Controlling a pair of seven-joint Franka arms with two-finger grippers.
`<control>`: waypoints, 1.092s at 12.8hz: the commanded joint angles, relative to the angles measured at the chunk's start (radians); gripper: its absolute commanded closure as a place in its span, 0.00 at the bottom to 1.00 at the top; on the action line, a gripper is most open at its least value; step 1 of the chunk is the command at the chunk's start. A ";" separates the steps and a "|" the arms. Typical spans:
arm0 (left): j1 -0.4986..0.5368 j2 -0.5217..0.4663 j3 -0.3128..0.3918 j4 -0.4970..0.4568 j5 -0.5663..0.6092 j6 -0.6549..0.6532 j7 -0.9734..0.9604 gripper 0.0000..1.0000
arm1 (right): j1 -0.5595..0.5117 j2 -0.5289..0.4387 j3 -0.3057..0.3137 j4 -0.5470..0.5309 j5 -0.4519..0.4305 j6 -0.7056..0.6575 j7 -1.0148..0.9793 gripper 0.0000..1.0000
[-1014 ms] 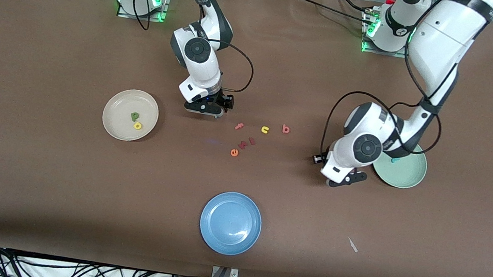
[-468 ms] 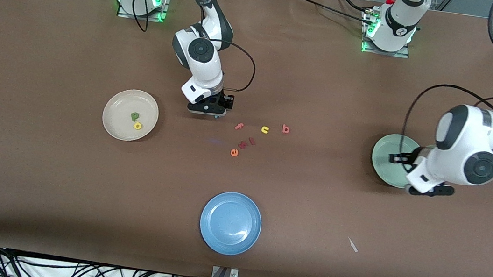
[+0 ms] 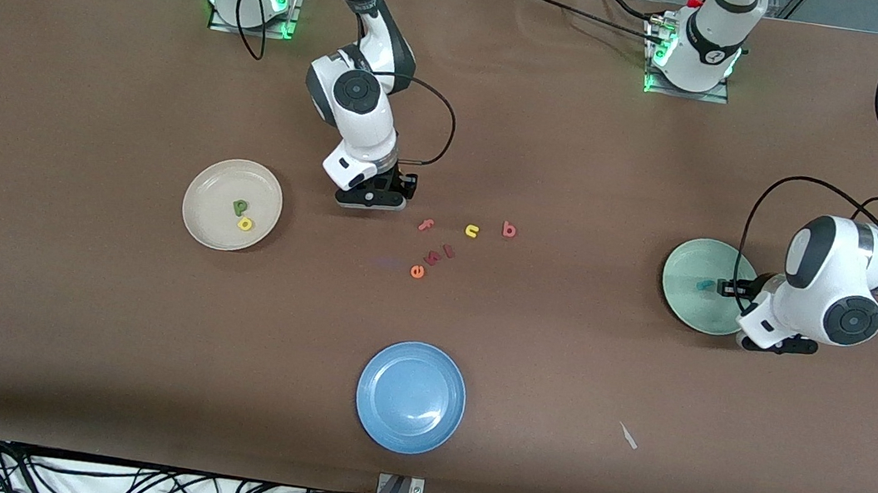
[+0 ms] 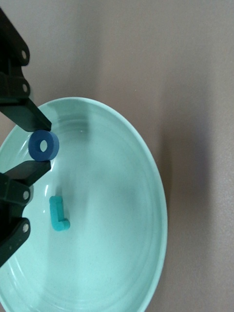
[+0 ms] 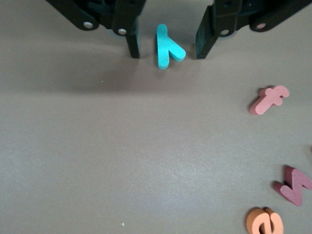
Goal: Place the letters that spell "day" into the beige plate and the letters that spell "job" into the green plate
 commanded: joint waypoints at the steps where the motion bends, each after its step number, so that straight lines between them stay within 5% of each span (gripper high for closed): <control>1: 0.007 -0.019 -0.017 0.013 0.010 -0.007 0.014 0.00 | 0.002 0.023 -0.003 0.009 -0.015 0.014 -0.014 0.50; 3: -0.005 -0.053 -0.028 0.049 0.001 -0.026 0.010 0.00 | 0.000 0.021 -0.005 0.006 -0.017 0.012 -0.027 0.65; 7: -0.014 -0.065 -0.219 0.116 -0.065 -0.133 -0.213 0.00 | -0.001 0.011 -0.020 0.001 -0.017 0.008 -0.058 0.96; 10: -0.137 -0.035 -0.261 0.116 -0.086 -0.104 -0.493 0.00 | -0.003 -0.032 -0.048 0.004 -0.017 -0.062 -0.084 0.98; 14: -0.310 0.030 -0.259 0.110 -0.116 0.044 -0.818 0.00 | -0.004 -0.155 -0.187 0.020 0.002 -0.329 -0.318 0.98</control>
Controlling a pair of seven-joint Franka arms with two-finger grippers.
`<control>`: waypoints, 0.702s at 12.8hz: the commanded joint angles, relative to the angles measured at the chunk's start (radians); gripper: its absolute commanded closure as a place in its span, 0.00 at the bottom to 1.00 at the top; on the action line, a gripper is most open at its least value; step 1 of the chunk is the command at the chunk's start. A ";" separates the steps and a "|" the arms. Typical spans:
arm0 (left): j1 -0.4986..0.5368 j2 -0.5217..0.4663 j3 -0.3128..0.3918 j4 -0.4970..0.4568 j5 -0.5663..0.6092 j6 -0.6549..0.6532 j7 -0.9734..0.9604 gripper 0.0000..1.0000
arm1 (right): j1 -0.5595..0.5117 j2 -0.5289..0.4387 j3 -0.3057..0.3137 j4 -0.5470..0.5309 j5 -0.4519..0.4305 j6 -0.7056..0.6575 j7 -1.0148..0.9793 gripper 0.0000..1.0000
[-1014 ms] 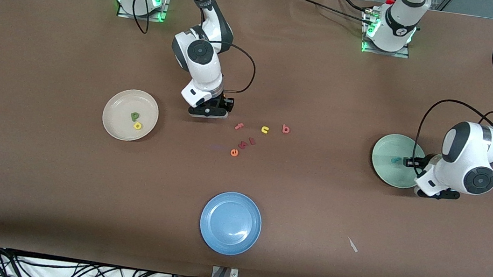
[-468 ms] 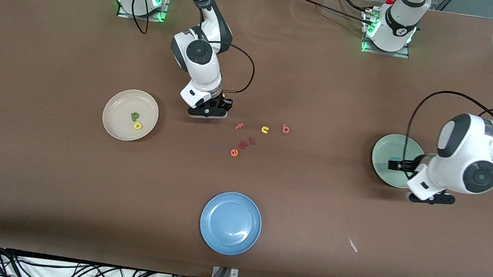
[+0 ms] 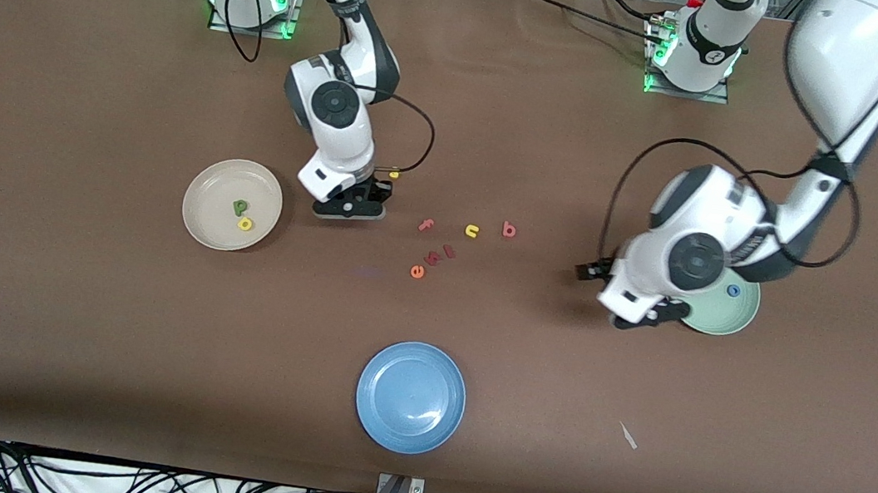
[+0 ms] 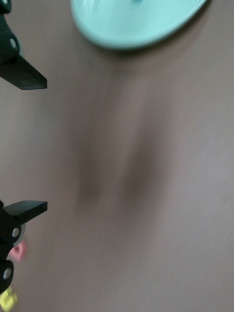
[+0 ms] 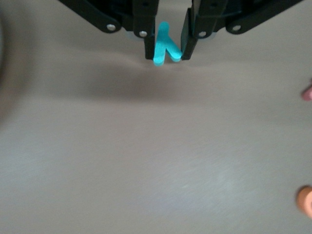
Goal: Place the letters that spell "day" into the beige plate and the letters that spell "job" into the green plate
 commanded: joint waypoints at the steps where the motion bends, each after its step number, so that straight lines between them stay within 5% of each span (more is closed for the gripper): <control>1: -0.083 0.041 0.009 0.008 -0.015 0.057 -0.158 0.00 | -0.001 -0.110 -0.106 -0.012 0.007 -0.175 -0.175 0.98; 5: -0.167 0.092 0.010 -0.009 -0.011 0.178 -0.320 0.00 | -0.001 -0.168 -0.305 -0.021 0.007 -0.307 -0.472 0.97; 9: -0.180 0.092 0.009 -0.032 -0.012 0.201 -0.353 0.00 | -0.001 -0.187 -0.347 -0.086 0.010 -0.271 -0.505 0.96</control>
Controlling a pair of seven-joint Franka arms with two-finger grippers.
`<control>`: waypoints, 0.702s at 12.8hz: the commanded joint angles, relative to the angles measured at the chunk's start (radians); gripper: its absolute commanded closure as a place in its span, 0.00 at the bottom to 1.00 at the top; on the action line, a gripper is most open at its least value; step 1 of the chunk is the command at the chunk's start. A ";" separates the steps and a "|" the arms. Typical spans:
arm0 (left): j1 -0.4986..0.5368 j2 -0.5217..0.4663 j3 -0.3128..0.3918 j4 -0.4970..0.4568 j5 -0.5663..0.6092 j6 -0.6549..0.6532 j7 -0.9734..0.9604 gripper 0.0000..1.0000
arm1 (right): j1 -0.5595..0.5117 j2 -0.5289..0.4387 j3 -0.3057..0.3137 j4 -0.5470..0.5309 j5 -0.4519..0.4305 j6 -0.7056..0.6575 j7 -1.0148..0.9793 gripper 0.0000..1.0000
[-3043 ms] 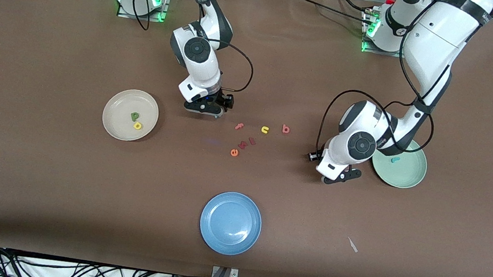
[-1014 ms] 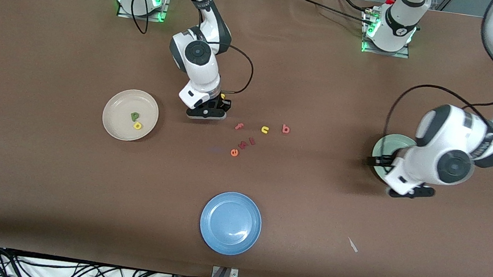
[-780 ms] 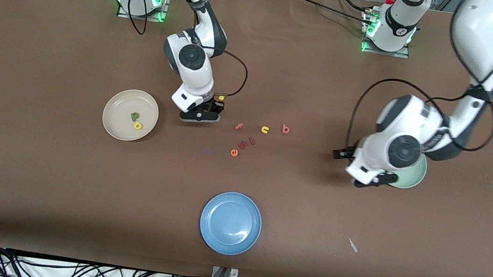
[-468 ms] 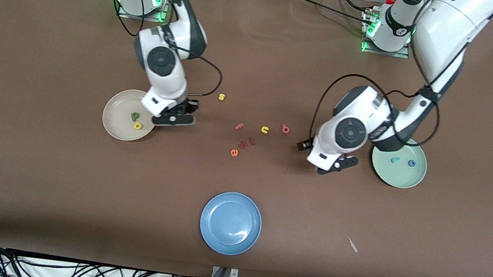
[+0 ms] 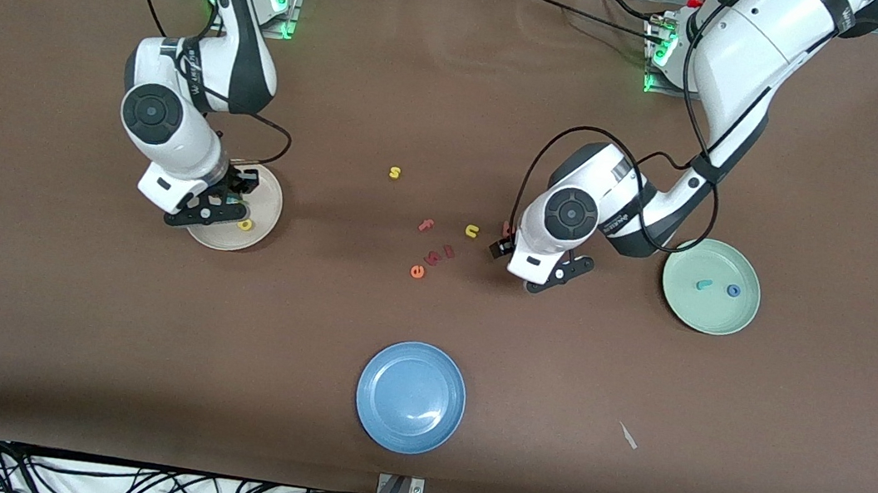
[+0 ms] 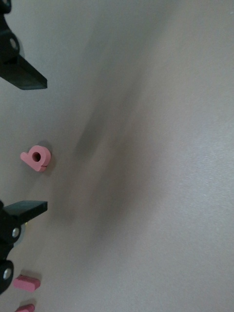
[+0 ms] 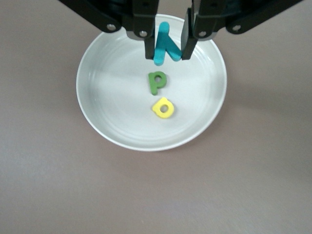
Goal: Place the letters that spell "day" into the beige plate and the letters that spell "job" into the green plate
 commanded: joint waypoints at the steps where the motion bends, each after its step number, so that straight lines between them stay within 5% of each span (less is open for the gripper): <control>1: 0.000 -0.018 0.007 -0.045 -0.012 0.053 -0.020 0.00 | 0.013 -0.039 -0.003 -0.073 0.008 0.051 -0.009 0.96; 9: -0.043 -0.014 0.012 -0.147 -0.007 0.196 -0.121 0.07 | 0.014 -0.061 0.009 -0.141 0.102 0.120 0.011 0.91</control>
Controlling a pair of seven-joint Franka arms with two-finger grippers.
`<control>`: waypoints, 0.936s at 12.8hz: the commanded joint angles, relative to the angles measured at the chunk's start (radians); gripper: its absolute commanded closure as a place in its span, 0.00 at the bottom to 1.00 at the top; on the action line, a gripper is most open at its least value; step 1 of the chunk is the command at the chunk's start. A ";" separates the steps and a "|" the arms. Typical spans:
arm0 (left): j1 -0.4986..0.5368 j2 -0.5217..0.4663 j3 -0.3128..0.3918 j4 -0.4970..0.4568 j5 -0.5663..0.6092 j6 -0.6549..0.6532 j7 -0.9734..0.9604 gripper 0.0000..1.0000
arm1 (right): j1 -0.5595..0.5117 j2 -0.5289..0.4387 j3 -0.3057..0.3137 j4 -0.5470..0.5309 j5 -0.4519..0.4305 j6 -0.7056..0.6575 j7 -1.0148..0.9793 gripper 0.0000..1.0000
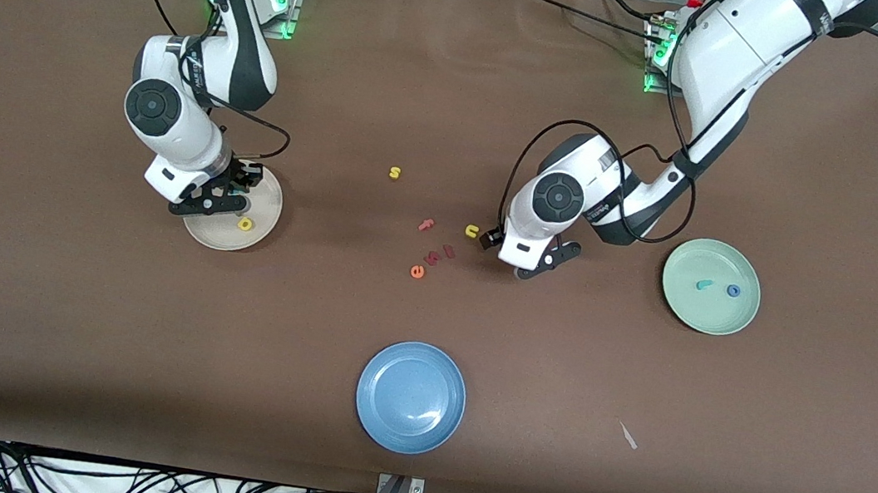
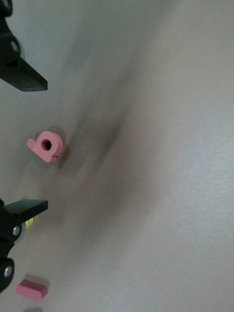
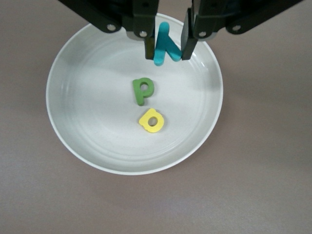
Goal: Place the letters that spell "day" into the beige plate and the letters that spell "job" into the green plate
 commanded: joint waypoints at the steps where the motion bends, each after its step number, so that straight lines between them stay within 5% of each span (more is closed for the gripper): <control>1: -0.013 -0.015 0.011 -0.060 0.000 0.063 -0.031 0.09 | 0.004 -0.042 0.003 -0.031 0.031 0.010 0.007 0.69; 2: -0.013 -0.015 0.011 -0.062 0.015 0.065 -0.031 0.11 | 0.004 -0.042 0.003 -0.028 0.051 0.005 0.005 0.34; 6: -0.011 -0.014 0.014 -0.062 0.023 0.088 -0.036 0.30 | 0.003 -0.041 -0.005 0.018 0.051 -0.047 -0.007 0.32; 12: -0.005 -0.012 0.014 -0.060 0.082 0.102 -0.037 0.38 | -0.026 -0.010 -0.045 0.309 0.048 -0.348 -0.001 0.28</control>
